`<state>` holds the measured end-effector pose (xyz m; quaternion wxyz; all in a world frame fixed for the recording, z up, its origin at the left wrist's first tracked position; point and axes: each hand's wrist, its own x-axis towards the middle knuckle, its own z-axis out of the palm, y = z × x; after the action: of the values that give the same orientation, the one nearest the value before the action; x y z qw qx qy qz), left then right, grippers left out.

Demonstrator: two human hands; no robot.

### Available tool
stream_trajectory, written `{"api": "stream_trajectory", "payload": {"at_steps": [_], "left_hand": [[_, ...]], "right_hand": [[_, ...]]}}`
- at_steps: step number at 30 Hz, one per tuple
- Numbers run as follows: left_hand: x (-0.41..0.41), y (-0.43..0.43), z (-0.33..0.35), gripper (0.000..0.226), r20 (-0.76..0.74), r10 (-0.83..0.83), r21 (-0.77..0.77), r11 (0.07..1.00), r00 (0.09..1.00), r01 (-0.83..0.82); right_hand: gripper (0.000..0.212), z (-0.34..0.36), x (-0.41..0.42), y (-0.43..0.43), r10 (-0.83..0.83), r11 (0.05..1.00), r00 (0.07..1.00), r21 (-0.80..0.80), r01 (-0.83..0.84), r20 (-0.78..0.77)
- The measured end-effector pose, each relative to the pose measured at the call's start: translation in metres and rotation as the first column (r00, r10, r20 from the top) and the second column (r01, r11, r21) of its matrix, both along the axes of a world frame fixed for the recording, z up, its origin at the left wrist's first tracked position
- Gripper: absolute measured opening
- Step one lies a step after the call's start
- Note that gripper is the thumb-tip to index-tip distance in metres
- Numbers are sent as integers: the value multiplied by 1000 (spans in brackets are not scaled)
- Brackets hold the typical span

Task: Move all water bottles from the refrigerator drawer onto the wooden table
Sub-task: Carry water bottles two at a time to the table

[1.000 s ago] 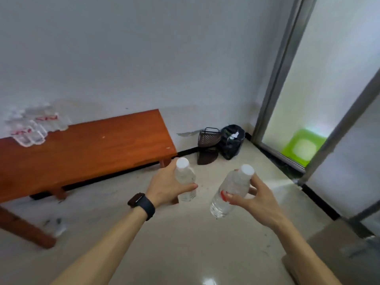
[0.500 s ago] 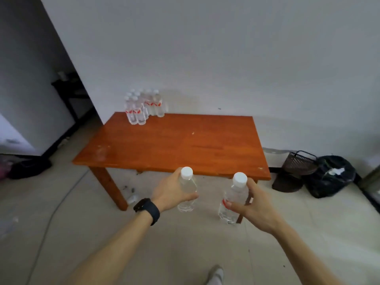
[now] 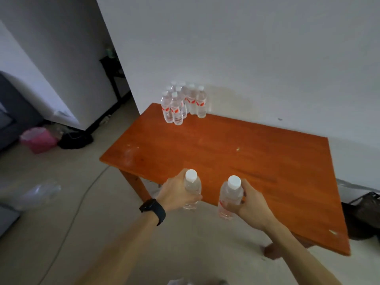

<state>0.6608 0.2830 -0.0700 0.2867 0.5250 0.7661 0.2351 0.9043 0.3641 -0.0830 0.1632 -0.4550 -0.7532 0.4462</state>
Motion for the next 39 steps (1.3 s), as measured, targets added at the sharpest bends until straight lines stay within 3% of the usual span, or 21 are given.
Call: {"api": "stream_trajectory", "payload": {"at_steps": [6, 13, 19, 24, 26, 33, 39], "left_hand": [[-51, 80, -26, 60, 61, 16, -50, 999, 998, -13], [-123, 213, -57, 63, 68, -117, -84, 989, 991, 122], [-182, 321, -58, 79, -29, -216, -116, 971, 976, 211], [-226, 395, -56, 74, -166, -301, -118, 951, 939, 284], [-240, 423, -59, 72, -260, -283, -121, 958, 923, 260], [-262, 499, -73, 62, -169, -45, -48, 998, 985, 38], [-268, 532, -81, 58, -176, 13, -1, 1000, 984, -14]], "right_hand": [[58, -21, -58, 84, -16, 999, 1000, -48, 16, 10], [68, -54, -134, 190, -52, 997, 992, -58, 59, 116], [63, -65, -194, 267, -112, 991, 970, -53, 126, 215], [82, -64, -242, 323, -152, 987, 936, -7, 163, 317], [76, -68, -259, 346, -179, 983, 928, 27, 180, 327], [68, -82, -312, 413, -269, 963, 919, 108, 247, 290], [58, -87, -341, 466, -273, 959, 939, 130, 251, 208]]}}
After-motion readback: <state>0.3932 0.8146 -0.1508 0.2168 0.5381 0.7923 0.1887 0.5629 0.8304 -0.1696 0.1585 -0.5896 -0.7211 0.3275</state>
